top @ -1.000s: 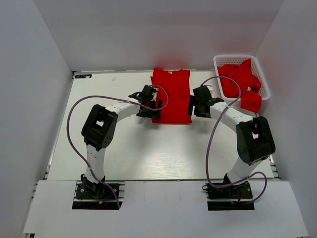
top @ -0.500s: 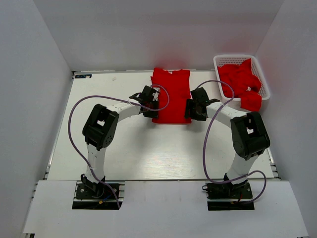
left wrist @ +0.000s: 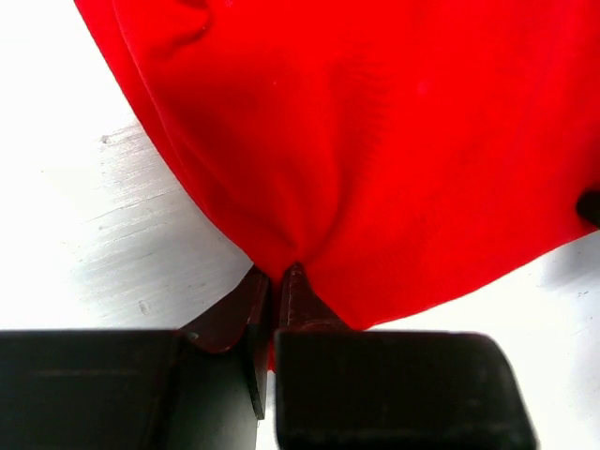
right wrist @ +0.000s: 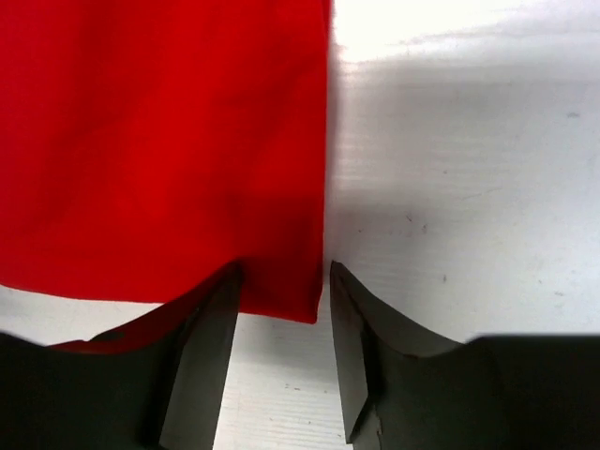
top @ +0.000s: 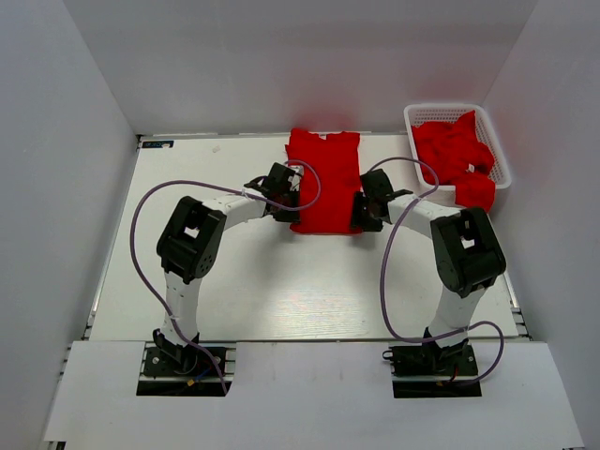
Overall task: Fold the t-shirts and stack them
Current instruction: Grab one side of the 2/3 rectangular tshirt with both arms
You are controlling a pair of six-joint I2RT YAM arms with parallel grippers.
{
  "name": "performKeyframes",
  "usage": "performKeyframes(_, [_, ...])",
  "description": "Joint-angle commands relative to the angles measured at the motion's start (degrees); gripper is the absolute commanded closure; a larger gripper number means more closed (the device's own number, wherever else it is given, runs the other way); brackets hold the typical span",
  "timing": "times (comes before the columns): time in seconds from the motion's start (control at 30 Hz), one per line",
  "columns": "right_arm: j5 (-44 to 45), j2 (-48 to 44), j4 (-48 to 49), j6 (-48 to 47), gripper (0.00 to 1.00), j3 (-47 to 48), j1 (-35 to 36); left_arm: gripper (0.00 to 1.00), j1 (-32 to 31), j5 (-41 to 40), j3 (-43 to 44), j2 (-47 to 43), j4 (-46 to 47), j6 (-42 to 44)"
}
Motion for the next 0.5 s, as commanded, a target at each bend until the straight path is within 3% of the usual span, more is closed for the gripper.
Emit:
performKeyframes(0.0, [-1.7, 1.31, 1.32, 1.11, 0.52, -0.64, -0.44, 1.0, -0.55, 0.16, -2.6, 1.28, -3.62, 0.08])
performKeyframes(0.13, [-2.31, 1.93, 1.41, 1.47, 0.67, -1.25, -0.26, 1.0, -0.55, 0.77, -2.6, 1.28, -3.62, 0.08])
performKeyframes(0.27, [-1.52, 0.44, 1.32, 1.29, 1.0, -1.6, -0.44, 1.0, -0.55, 0.77, -3.12, -0.82, -4.14, 0.08])
performKeyframes(0.47, [-1.07, -9.4, -1.49, 1.2, 1.0, -8.35, -0.18, 1.0, -1.08, 3.31, -12.23, -10.48, -4.85, -0.97])
